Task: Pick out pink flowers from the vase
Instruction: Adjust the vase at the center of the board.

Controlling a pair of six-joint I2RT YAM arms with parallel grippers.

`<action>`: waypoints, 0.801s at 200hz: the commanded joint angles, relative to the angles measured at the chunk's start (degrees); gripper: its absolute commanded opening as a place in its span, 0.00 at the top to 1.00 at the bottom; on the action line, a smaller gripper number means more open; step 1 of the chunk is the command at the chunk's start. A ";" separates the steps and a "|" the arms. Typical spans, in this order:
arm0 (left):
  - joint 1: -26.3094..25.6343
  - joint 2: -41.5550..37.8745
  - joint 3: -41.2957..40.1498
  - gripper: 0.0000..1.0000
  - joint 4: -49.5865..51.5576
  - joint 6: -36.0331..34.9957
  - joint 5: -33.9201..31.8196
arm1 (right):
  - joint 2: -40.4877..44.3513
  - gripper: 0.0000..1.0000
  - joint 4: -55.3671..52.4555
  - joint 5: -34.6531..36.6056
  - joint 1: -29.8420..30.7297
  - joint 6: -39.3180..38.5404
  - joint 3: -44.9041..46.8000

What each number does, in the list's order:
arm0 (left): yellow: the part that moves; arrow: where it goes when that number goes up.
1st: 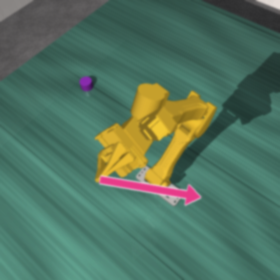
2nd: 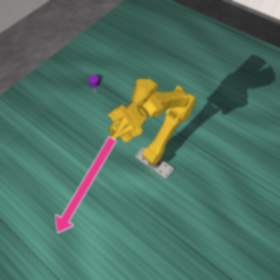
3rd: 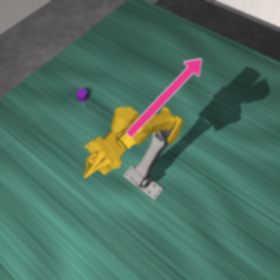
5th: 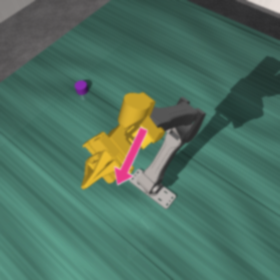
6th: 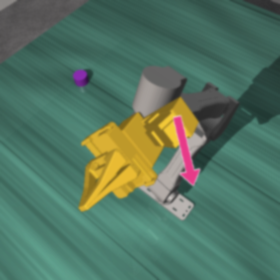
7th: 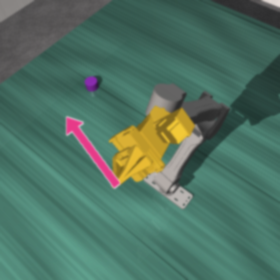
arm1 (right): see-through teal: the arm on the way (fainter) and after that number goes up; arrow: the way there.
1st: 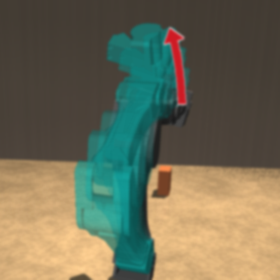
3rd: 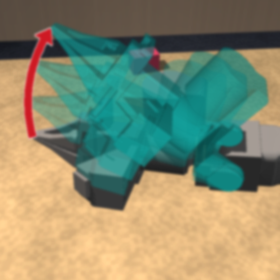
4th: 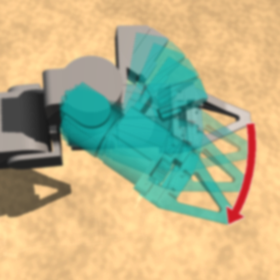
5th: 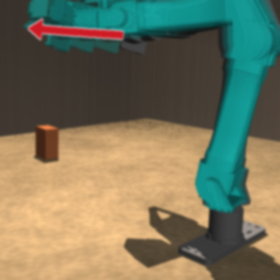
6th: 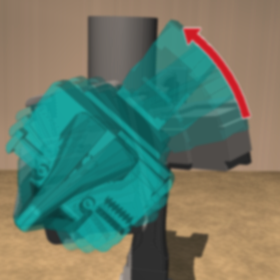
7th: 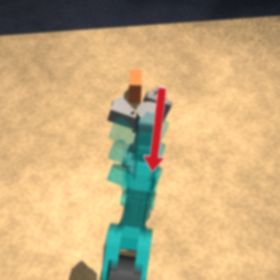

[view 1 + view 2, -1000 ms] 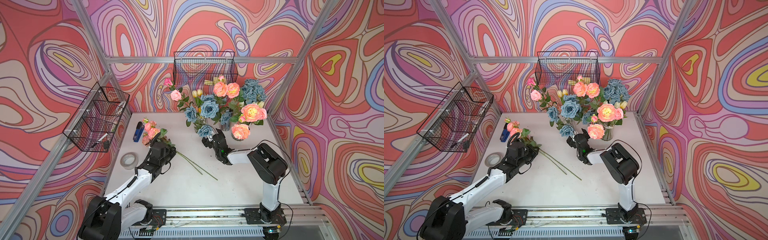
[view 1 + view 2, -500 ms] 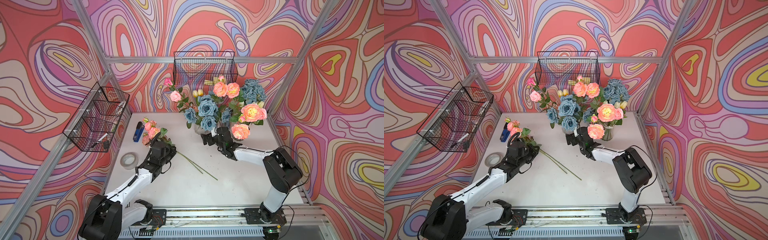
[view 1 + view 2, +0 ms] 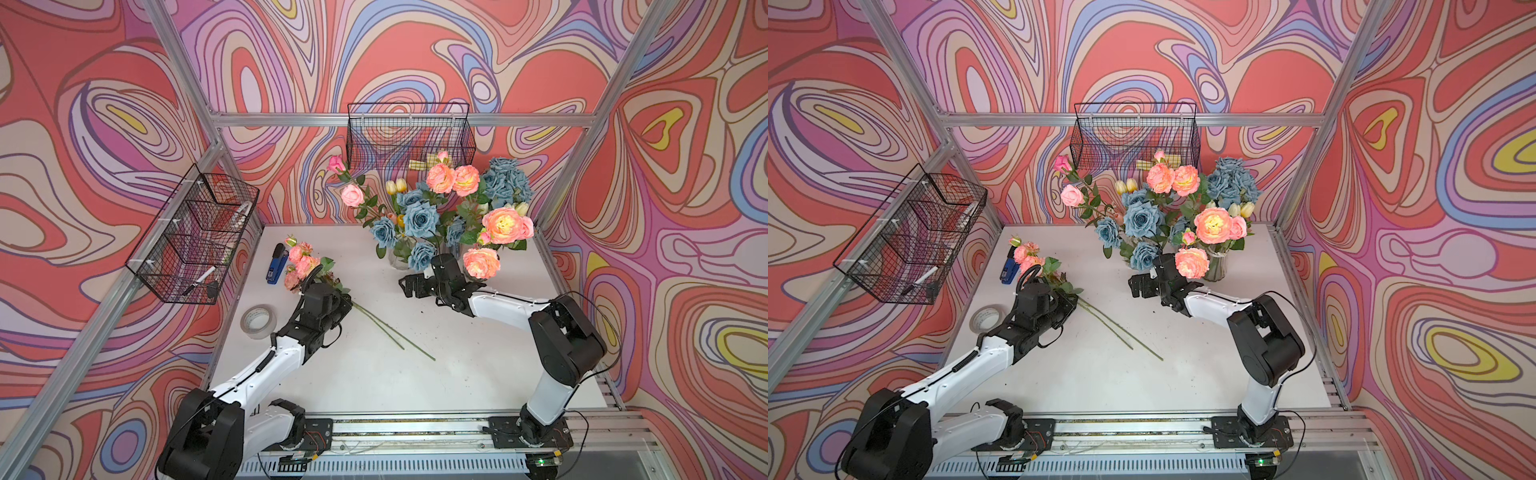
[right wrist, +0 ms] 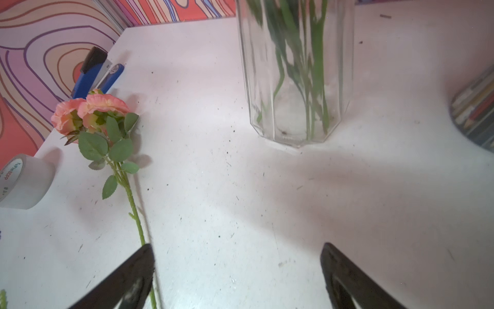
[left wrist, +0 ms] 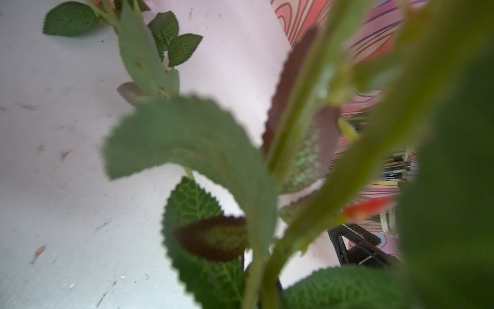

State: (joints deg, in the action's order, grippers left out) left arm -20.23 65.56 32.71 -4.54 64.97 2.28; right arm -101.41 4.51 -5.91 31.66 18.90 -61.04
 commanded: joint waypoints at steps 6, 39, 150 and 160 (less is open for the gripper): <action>-0.13 0.85 2.88 1.00 5.11 3.01 -2.14 | 2.86 0.02 -4.85 -0.05 -0.19 3.78 0.11; -0.10 4.45 3.24 1.00 5.50 8.79 0.90 | 2.98 0.02 -9.05 0.89 -0.22 6.53 -1.72; -0.08 16.27 8.49 1.00 10.78 16.02 5.13 | 2.78 0.02 -14.72 -4.53 -0.19 11.84 -4.73; -0.16 17.48 8.61 0.97 9.92 16.22 6.15 | 2.95 0.02 -14.77 -5.17 -0.19 12.62 -4.45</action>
State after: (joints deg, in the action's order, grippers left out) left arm -20.21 80.27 40.10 4.38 79.05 6.11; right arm -99.63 -8.69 -8.80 31.57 29.23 -64.51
